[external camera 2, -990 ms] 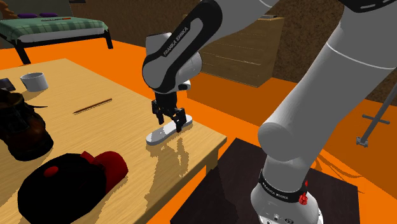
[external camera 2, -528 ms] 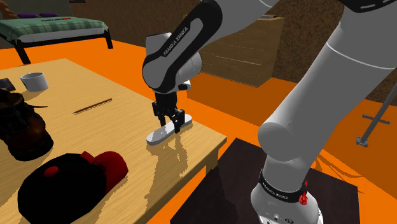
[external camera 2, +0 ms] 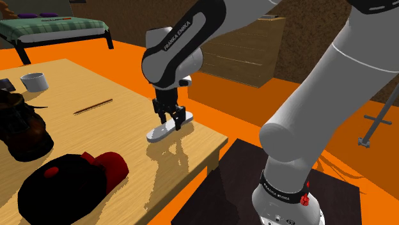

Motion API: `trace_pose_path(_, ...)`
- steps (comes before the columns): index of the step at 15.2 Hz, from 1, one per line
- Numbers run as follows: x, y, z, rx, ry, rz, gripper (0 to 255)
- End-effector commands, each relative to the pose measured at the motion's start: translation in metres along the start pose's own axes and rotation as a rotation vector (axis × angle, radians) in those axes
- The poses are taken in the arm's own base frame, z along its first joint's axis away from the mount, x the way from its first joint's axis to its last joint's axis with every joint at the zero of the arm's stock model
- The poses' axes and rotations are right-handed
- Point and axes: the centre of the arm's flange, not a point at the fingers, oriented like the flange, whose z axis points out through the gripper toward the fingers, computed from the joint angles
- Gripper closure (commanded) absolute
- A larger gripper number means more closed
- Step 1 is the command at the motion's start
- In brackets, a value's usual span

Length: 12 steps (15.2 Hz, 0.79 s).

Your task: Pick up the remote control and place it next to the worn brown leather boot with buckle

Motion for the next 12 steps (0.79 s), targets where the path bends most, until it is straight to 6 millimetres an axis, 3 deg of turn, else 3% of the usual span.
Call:
trace_pose_path(1,0.000,0.000,-0.011,0.000,0.000,0.000,255)
trace_pose_path(12,0.000,0.001,-0.069,0.000,0.000,0.000,255)
